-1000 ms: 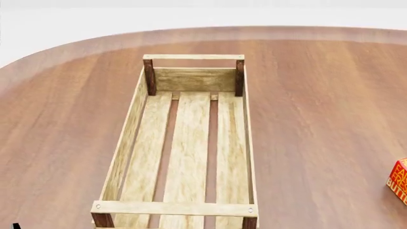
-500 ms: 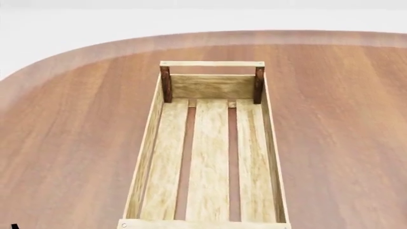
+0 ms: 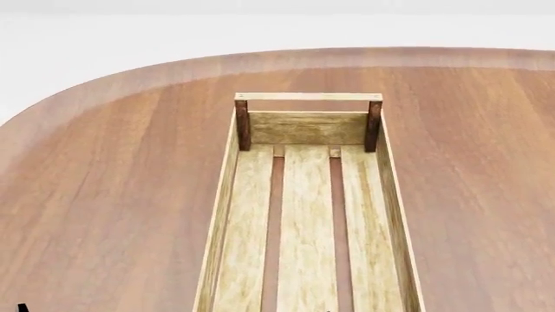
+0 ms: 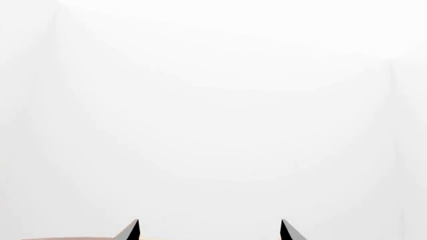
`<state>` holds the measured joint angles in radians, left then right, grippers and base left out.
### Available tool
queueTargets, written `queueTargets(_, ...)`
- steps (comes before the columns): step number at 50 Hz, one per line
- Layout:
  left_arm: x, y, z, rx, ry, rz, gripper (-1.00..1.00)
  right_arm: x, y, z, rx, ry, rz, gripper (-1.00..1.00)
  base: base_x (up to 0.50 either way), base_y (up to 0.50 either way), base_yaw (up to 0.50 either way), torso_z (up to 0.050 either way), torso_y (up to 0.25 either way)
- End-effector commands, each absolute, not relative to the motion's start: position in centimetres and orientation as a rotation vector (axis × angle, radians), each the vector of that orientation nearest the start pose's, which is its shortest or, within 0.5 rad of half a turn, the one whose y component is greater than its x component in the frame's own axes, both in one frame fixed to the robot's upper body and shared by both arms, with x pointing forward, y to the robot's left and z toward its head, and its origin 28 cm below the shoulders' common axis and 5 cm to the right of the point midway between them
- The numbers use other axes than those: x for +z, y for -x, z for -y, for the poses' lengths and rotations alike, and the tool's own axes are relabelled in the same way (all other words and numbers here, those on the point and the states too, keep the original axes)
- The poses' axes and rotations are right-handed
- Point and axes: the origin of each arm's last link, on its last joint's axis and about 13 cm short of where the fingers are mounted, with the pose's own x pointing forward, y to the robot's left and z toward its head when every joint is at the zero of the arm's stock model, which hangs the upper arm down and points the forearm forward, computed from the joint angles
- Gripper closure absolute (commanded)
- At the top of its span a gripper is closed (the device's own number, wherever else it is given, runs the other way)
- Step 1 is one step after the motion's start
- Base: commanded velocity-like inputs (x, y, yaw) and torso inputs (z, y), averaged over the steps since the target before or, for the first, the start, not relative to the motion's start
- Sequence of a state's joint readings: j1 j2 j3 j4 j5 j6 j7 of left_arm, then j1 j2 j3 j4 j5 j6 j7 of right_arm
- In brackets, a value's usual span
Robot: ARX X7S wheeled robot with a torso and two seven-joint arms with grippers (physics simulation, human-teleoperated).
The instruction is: Pick up the cream cheese and put it in the tray.
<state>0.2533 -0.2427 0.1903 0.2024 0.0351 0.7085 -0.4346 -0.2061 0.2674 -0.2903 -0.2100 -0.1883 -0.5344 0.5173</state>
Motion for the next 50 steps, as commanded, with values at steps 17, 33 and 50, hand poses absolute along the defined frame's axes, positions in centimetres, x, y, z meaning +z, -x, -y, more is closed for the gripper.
queueTargets(17, 5.46, -14.69, -20.96, 0.109, 0.006, 0.642, -1.00, 4.79, -15.39, 8.60, -0.056, 0.126, 0.565, -1.00, 0.10, 0.02, 0.00, 0.000, 0.001)
queueTargets(33, 5.48, -14.71, -20.95, 0.112, 0.006, 0.642, -1.00, 4.76, -15.48, 8.61, -0.054, 0.119, 0.559, -1.00, 0.14, 0.00, 0.00, 0.000, 0.000)
queueTargets(50, 5.48, -14.73, -20.98, 0.113, 0.006, 0.642, -1.00, 4.77, -15.47, 8.59, -0.055, 0.125, 0.559, -1.00, 0.15, 0.00, 0.00, 0.000, 0.000)
